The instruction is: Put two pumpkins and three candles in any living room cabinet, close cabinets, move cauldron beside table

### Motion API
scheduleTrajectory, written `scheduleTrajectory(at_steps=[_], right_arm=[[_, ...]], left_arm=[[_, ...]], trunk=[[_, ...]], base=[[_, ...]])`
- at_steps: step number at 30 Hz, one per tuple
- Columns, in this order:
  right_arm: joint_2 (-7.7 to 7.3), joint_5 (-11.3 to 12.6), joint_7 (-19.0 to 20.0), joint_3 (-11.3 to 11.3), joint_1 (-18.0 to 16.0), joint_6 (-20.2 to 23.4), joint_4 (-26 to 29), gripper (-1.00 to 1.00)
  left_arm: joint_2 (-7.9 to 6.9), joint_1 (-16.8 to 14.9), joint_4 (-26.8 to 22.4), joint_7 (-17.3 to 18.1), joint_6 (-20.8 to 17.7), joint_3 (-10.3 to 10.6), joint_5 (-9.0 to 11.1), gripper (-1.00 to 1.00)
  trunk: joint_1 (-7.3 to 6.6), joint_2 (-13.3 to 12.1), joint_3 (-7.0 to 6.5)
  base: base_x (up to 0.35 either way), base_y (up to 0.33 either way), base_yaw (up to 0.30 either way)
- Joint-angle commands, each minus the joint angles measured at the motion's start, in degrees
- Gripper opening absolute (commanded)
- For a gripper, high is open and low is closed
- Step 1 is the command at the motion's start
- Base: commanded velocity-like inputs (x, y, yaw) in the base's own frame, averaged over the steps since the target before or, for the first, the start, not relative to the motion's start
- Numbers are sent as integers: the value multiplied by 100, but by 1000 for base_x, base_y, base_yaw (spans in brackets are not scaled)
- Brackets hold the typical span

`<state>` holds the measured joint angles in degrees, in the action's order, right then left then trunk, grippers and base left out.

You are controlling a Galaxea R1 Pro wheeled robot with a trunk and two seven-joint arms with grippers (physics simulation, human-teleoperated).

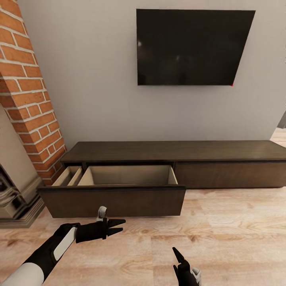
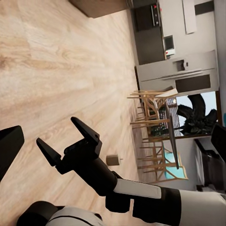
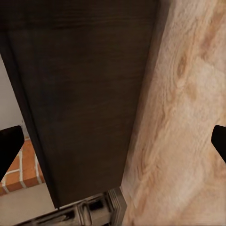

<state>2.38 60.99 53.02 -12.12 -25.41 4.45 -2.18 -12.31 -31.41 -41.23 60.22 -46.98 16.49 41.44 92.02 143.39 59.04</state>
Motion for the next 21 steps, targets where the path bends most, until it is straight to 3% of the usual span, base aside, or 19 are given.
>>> scheduleTrajectory(at_steps=[1, 13, 21], right_arm=[[-1, 9, 33, -45, -8, 47, -19, 100], [-1, 1, 33, -45, -8, 54, -19, 100], [-1, -8, 39, -36, -8, 56, -19, 100]], left_arm=[[-7, -5, 1, -1, -36, 22, 35, 100], [-8, -5, 1, -13, -39, 21, 15, 100], [-8, -5, 2, -26, -41, 21, 13, 100]], trunk=[[-4, 1, -8], [-35, -17, -164], [-211, -337, -293]], base=[[0, 0, 0], [0, 0, 0], [0, 0, 0]])
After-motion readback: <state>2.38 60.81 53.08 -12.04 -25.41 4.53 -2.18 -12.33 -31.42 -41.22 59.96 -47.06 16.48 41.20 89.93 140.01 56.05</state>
